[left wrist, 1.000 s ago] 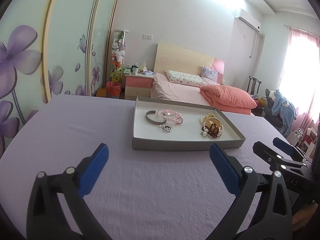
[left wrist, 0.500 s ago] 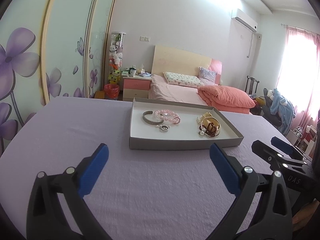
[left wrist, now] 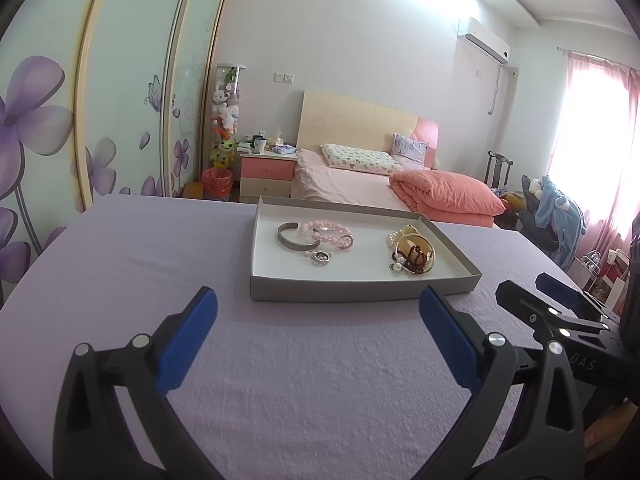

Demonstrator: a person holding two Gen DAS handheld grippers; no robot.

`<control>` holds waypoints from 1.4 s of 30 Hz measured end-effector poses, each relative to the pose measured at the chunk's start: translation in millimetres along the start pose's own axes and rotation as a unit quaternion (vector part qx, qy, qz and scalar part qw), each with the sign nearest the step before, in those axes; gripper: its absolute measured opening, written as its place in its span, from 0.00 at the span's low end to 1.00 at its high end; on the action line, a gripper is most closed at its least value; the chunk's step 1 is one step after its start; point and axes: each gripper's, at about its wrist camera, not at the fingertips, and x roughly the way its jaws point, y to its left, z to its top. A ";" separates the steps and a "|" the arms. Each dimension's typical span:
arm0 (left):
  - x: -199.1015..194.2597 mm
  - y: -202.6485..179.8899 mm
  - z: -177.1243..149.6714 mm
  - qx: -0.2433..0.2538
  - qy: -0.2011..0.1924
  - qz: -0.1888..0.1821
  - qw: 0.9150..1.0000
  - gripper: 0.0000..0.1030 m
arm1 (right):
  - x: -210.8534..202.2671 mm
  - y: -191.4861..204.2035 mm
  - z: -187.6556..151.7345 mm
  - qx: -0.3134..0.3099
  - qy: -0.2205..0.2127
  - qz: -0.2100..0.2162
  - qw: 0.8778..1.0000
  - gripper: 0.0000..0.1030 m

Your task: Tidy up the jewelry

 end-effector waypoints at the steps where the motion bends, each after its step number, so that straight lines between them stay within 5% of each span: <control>1: 0.6 0.1 0.0 0.000 0.001 -0.001 1.000 0.98 | -0.3 0.0 0.3 0.000 0.000 0.001 1.000 0.99; 42: 5.0 -3.6 -4.1 0.000 0.008 -0.006 1.000 0.98 | -1.5 2.7 2.1 0.002 -0.001 0.003 1.000 0.99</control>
